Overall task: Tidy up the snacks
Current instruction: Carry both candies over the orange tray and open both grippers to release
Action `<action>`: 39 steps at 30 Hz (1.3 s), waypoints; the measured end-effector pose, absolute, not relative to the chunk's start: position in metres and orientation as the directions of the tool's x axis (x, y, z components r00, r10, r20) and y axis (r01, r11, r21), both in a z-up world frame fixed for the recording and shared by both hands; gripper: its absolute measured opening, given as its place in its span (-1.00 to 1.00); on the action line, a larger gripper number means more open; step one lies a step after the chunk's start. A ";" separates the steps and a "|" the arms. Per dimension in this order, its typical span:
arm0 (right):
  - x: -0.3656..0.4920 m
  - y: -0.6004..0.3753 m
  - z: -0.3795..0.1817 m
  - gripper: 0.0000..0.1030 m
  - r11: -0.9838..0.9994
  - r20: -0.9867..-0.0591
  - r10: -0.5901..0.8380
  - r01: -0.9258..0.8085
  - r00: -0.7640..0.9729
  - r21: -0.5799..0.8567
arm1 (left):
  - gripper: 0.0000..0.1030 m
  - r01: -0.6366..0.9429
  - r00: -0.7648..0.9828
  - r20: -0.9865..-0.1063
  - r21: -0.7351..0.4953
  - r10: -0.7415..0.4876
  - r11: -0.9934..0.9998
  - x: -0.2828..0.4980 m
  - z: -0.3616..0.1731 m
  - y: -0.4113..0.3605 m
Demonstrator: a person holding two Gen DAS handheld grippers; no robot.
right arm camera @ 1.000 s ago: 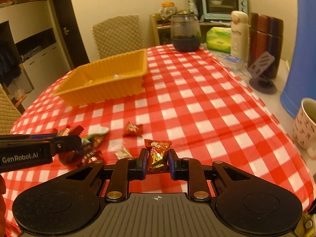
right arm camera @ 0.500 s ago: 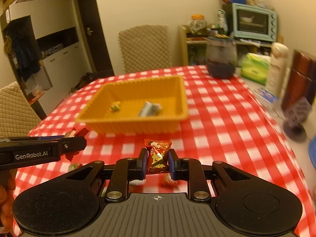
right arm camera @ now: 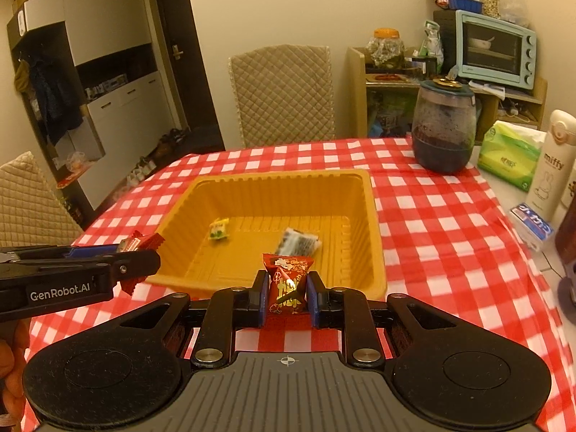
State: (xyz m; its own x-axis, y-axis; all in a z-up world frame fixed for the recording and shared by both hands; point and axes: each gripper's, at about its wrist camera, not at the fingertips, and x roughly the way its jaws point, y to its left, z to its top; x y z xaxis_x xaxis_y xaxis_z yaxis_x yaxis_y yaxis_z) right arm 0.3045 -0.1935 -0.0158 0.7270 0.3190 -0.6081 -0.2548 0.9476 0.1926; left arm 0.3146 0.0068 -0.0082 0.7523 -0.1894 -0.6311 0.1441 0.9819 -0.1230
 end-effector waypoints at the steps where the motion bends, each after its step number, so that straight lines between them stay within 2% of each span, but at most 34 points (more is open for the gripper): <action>1: 0.310 -0.193 -0.016 -0.57 0.948 -0.609 0.318 -0.255 0.727 0.191 | -0.22 0.145 0.752 -0.632 -0.120 -0.188 0.982 0.319 -0.008 0.007; 21: 0.371 -0.201 -0.028 -0.56 0.947 -0.642 0.318 -0.201 0.697 0.251 | -0.19 0.129 0.727 -0.663 -0.121 -0.177 0.984 0.380 -0.026 0.012; 23: 0.372 -0.201 -0.028 -0.57 0.946 -0.640 0.320 -0.201 0.698 0.254 | -0.11 0.134 0.726 -0.662 -0.129 -0.186 0.983 0.383 -0.027 0.011; 26: 0.375 -0.200 -0.028 -0.57 0.946 -0.640 0.320 -0.199 0.698 0.256 | 0.21 0.124 0.726 -0.664 -0.130 -0.179 0.984 0.386 -0.028 0.010; 39: 0.382 -0.212 -0.030 -0.56 0.928 -0.634 0.351 -0.166 0.689 0.333 | 0.28 0.094 0.733 -0.661 -0.134 -0.160 0.986 0.356 -0.029 0.026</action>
State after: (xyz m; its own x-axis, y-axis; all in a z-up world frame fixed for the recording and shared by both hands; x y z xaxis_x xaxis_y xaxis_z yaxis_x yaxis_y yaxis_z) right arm 0.3824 -0.2117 -0.0303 0.6890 0.3508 -0.6342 -0.1659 0.9282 0.3331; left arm 0.3563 0.0263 -0.0287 0.7328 -0.1597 -0.6615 0.0939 0.9865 -0.1342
